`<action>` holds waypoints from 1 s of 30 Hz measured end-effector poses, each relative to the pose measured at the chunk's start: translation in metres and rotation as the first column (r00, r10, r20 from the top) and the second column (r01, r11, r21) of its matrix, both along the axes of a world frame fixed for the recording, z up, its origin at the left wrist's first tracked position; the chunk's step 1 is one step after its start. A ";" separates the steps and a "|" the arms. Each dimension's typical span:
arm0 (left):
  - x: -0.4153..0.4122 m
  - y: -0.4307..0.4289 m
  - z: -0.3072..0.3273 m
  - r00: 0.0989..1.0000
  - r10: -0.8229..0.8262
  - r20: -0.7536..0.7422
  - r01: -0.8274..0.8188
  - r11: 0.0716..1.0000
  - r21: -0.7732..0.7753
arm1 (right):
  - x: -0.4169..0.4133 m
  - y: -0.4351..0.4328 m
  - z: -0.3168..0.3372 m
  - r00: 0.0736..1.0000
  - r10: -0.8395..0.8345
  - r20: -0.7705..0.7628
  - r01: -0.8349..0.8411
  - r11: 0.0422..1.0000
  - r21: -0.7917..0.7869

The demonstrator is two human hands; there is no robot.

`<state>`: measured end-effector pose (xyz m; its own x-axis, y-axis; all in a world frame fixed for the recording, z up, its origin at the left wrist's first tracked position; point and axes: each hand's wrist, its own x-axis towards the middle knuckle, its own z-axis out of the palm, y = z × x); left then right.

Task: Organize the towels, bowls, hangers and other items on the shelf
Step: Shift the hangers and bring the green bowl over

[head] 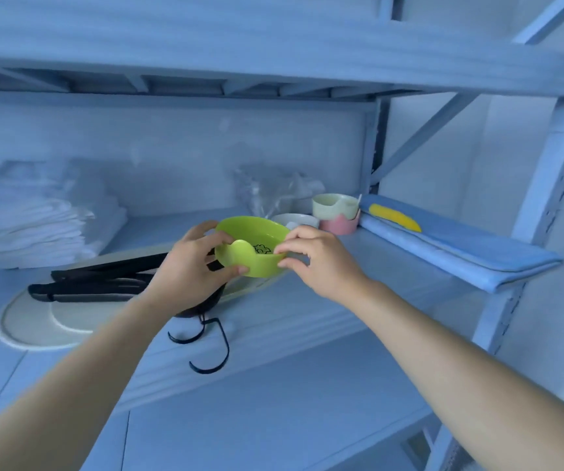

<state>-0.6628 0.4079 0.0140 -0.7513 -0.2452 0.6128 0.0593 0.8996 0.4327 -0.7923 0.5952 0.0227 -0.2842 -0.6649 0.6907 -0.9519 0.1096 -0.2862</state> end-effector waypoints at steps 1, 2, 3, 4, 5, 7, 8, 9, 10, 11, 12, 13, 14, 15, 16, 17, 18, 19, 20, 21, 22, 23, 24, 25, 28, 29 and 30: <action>-0.019 0.000 0.002 1.000 -0.014 -0.006 0.014 1.000 -0.014 | -0.016 0.002 0.002 1.000 -0.021 -0.011 0.021 1.000 0.001; -0.037 -0.001 0.004 1.000 -0.024 -0.011 0.023 0.999 -0.033 | -0.032 0.002 0.004 0.999 -0.037 -0.027 0.037 0.999 -0.001; -0.055 -0.002 0.007 1.000 -0.029 -0.013 0.028 0.998 -0.054 | -0.049 0.002 0.006 0.998 -0.048 -0.038 0.048 0.999 -0.004; -0.072 -0.004 0.009 1.000 -0.029 -0.012 0.028 0.997 -0.076 | -0.066 0.001 0.008 0.998 -0.054 -0.041 0.054 0.999 -0.002; -0.089 -0.006 0.012 1.000 -0.026 -0.010 0.025 0.995 -0.094 | -0.082 -0.001 0.012 0.997 -0.064 -0.038 0.064 0.998 0.005; -0.120 -0.011 0.016 1.000 -0.015 -0.016 0.013 0.995 -0.103 | -0.111 -0.007 0.021 0.996 -0.085 -0.038 0.086 0.996 0.024; -0.135 -0.014 0.018 1.000 -0.011 -0.021 0.009 0.995 -0.096 | -0.125 -0.010 0.025 0.996 -0.077 -0.039 0.078 0.997 0.028; -0.150 -0.017 0.020 1.000 -0.006 -0.027 0.003 0.996 -0.086 | -0.139 -0.014 0.028 0.997 -0.069 -0.044 0.071 0.997 0.030; -0.163 -0.019 0.022 0.999 -0.001 -0.035 -0.002 0.997 -0.077 | -0.151 -0.018 0.031 0.996 -0.072 -0.051 0.074 0.997 0.037; -0.175 -0.023 0.024 0.999 0.002 -0.046 -0.006 0.997 -0.074 | -0.163 -0.022 0.034 0.995 -0.084 -0.056 0.086 0.995 0.042; -0.185 -0.026 0.025 0.998 0.003 -0.056 -0.007 0.997 -0.078 | -0.174 -0.026 0.035 0.994 -0.096 -0.054 0.098 0.994 0.043; -0.195 -0.029 0.026 0.998 0.006 -0.055 -0.011 0.996 -0.086 | -0.185 -0.030 0.035 0.993 -0.104 -0.051 0.107 0.993 0.048; -0.203 -0.032 0.025 0.999 0.015 -0.040 -0.018 0.995 -0.098 | -0.195 -0.034 0.035 0.993 -0.107 -0.052 0.110 0.992 0.062; -0.209 -0.035 0.023 0.999 0.029 -0.014 -0.030 0.994 -0.108 | -0.204 -0.038 0.033 0.993 -0.105 -0.054 0.110 0.990 0.088; -0.215 -0.038 0.020 0.999 0.047 0.013 -0.045 0.992 -0.115 | -0.212 -0.043 0.031 0.993 -0.100 -0.058 0.106 0.987 0.118; -0.219 -0.041 0.018 0.997 0.063 0.033 -0.059 0.992 -0.114 | -0.219 -0.047 0.030 0.994 -0.094 -0.063 0.102 0.984 0.144; -0.224 -0.044 0.015 0.996 0.078 0.049 -0.073 0.991 -0.109 | -0.224 -0.050 0.028 0.994 -0.090 -0.067 0.099 0.983 0.157; -0.228 -0.045 0.013 0.994 0.093 0.060 -0.086 0.991 -0.105 | -0.229 -0.054 0.026 0.994 -0.088 -0.071 0.098 0.982 0.159; -0.232 -0.047 0.011 0.992 0.108 0.066 -0.101 0.989 -0.106 | -0.234 -0.056 0.025 0.993 -0.089 -0.073 0.099 0.983 0.155; -0.236 -0.048 0.010 0.990 0.124 0.070 -0.116 0.987 -0.108 | -0.239 -0.059 0.024 0.993 -0.089 -0.071 0.099 0.983 0.153; -0.240 -0.048 0.008 0.988 0.137 0.074 -0.129 0.986 -0.108 | -0.243 -0.061 0.023 0.994 -0.088 -0.067 0.097 0.983 0.156; -0.242 -0.048 0.006 0.986 0.149 0.077 -0.141 0.984 -0.105 | -0.247 -0.063 0.022 0.994 -0.083 -0.066 0.093 0.982 0.165; -0.245 -0.049 0.003 0.983 0.161 0.084 -0.152 0.983 -0.102 | -0.252 -0.064 0.021 0.995 -0.076 -0.068 0.087 0.980 0.178; -0.247 -0.049 0.000 0.981 0.171 0.093 -0.162 0.982 -0.097 | -0.255 -0.066 0.019 0.995 -0.069 -0.073 0.082 0.978 0.194; -0.251 -0.050 -0.010 0.975 0.186 0.125 -0.175 0.980 -0.097 | -0.265 -0.069 0.013 0.997 -0.036 -0.067 0.050 0.971 0.232; -0.252 -0.050 -0.012 0.974 0.188 0.131 -0.175 0.979 -0.102 | -0.267 -0.070 0.011 0.998 -0.023 -0.060 0.037 0.970 0.239; -0.253 -0.050 -0.014 0.973 0.188 0.134 -0.175 0.979 -0.103 | -0.268 -0.070 0.009 0.998 -0.013 -0.056 0.026 0.969 0.244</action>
<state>-0.9157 0.3581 -0.0003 -0.7803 -0.3338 0.5289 -0.1644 0.9254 0.3416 -1.0606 0.5251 0.0322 -0.2663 -0.8103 0.5220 -0.9619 0.1890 -0.1974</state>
